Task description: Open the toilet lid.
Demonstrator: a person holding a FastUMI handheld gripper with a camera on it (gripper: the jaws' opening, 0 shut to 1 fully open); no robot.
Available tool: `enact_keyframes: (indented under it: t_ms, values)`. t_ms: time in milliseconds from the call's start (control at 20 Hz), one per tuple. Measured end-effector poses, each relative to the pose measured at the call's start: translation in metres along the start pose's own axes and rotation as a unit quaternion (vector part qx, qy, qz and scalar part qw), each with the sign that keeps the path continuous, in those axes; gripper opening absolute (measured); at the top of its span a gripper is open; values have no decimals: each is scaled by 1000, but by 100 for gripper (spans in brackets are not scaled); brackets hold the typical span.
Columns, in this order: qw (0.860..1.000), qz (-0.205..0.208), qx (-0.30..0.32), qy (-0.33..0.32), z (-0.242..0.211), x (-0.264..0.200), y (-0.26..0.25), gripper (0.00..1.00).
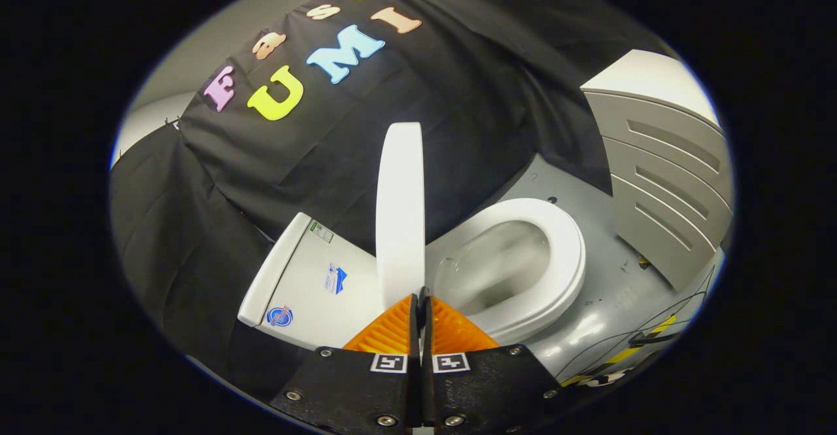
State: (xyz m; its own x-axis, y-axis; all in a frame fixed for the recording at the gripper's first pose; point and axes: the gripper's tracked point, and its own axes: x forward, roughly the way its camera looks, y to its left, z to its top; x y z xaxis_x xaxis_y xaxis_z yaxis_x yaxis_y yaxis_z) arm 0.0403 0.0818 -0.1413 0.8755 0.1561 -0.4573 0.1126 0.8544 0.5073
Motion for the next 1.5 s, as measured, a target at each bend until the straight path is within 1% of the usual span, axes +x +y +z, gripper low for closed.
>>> enact_keyframes:
  t_ms: [200, 350, 1000, 1500]
  values:
    - [1000, 10, -22, -12, 0, -1, 22, 0]
    - [999, 9, -48, -15, -1, -3, 37, 0]
    - [994, 52, -93, -35, -7, -2, 105, 0]
    - [989, 74, -122, -27, -19, 5, 148, 0]
